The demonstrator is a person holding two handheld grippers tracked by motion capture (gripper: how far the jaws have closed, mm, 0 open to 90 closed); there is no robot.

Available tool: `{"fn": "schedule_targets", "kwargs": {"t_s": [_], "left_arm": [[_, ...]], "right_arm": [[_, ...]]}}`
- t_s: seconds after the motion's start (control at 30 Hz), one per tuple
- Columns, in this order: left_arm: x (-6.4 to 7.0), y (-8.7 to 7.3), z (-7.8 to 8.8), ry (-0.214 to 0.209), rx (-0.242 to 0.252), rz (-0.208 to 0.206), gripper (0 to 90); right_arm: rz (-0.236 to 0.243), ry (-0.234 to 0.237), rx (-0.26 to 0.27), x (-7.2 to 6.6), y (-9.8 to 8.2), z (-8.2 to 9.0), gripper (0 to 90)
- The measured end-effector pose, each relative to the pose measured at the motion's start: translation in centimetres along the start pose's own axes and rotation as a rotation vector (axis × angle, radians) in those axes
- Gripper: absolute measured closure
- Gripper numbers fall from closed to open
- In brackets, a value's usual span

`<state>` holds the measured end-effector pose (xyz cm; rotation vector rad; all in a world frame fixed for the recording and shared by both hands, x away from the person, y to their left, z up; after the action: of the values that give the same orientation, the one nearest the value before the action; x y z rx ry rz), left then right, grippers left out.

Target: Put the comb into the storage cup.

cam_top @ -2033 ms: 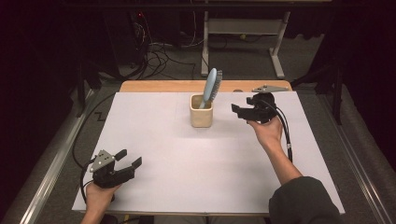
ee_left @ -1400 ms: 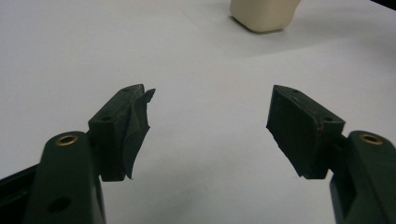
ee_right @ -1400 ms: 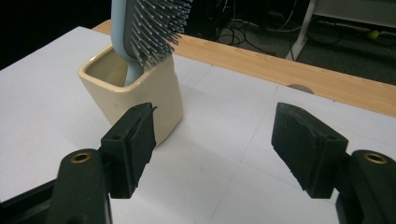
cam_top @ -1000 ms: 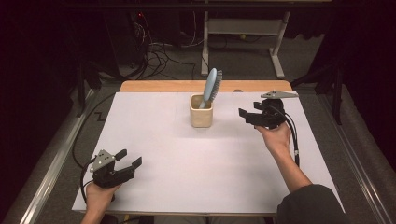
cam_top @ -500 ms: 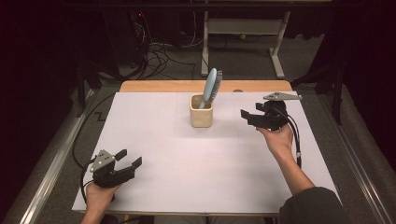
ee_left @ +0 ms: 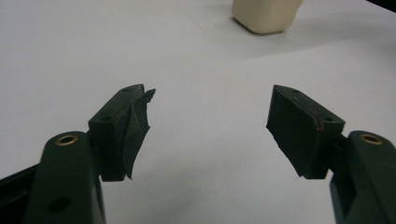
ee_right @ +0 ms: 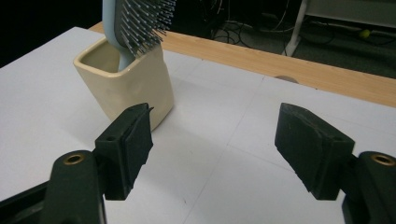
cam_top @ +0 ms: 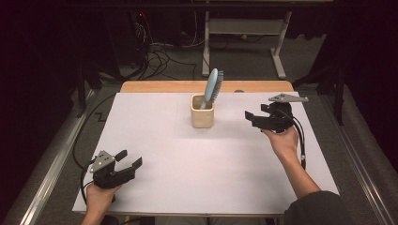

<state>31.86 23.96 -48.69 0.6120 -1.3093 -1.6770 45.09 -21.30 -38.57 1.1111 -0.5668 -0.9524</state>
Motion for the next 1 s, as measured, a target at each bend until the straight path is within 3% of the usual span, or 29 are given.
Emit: {"fn": "schedule_targets", "kwargs": {"t_s": [1.0], "left_arm": [[0.0, 0.0, 0.0, 0.000, 0.001, 0.002, 29.9]], "right_arm": [[-0.026, -0.031, 0.028, 1.9, -1.6, 2.6, 27.9]]}}
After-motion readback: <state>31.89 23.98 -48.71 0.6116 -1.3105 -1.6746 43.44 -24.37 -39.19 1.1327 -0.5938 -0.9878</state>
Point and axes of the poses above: each handheld gripper's, and its own axes: z roughly backward along the jaws, y roughly out of its top, x roughly to its right, the point moved 5 cm from there along -z, roughly forward along the jaws, and after that the axes turned 9 degrees about x, right-handed, at the moved point
